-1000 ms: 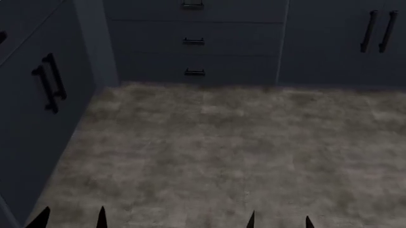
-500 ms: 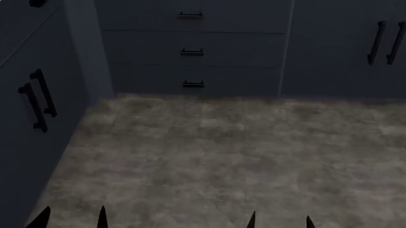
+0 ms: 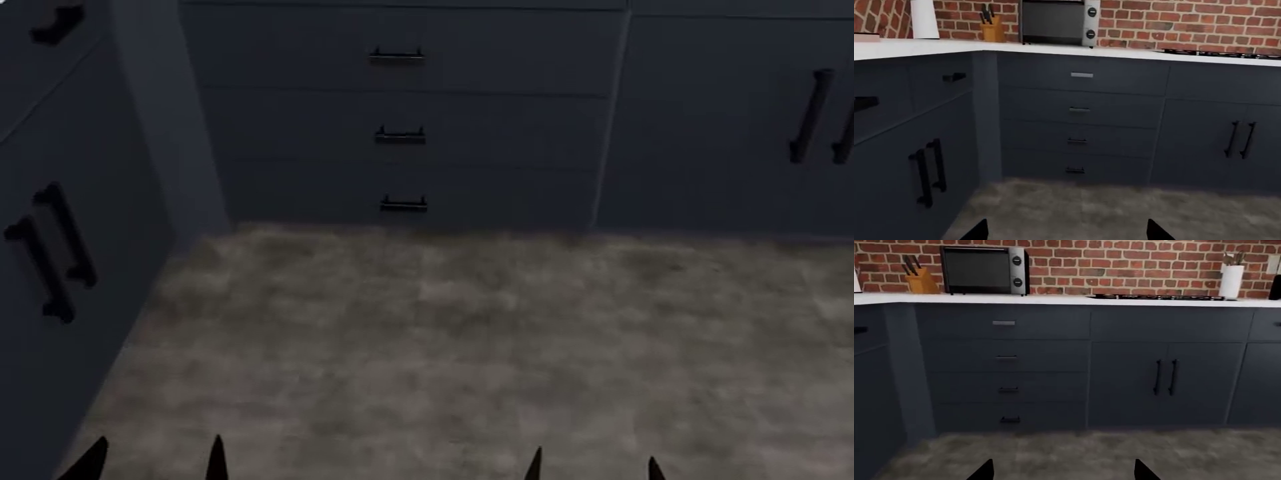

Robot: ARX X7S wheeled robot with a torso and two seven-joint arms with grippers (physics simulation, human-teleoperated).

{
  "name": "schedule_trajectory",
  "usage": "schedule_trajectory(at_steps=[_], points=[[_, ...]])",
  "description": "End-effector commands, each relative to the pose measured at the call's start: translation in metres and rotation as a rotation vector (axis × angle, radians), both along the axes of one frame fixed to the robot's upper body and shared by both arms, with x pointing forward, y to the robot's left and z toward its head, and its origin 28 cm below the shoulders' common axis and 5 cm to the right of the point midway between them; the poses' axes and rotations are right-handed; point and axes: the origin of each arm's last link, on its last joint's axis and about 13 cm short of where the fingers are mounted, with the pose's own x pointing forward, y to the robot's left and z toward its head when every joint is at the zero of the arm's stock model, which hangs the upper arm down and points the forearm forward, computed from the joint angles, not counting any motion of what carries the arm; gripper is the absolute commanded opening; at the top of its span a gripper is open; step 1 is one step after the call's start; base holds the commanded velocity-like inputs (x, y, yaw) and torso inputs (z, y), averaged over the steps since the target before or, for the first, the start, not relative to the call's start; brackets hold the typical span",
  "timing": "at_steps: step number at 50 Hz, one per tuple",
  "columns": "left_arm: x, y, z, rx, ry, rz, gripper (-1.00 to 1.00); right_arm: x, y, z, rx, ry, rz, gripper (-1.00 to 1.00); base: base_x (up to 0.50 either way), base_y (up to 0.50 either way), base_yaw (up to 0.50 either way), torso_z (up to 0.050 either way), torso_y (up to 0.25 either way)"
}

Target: Navigate to the shelves.

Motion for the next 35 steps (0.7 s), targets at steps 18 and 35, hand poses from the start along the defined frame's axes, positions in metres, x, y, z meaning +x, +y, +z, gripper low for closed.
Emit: schedule_trajectory(at_steps=[18,35], points=[[0.0006,-0.0019,-0.0015,-0.002,0.002,-0.001,1.00,0.0005,-0.0024,-0.0021,0.002,-0.005,0.000,1.00,0.01,-0.39,0.00,0.000,0.000],[0.0016,-0.0016,-0.0017,-0.005,0.001,-0.002,1.00,0.0011,-0.0021,-0.0025,0.002,-0.010,0.000,1.00,0.02,-0.45,0.00,0.000,0.001]])
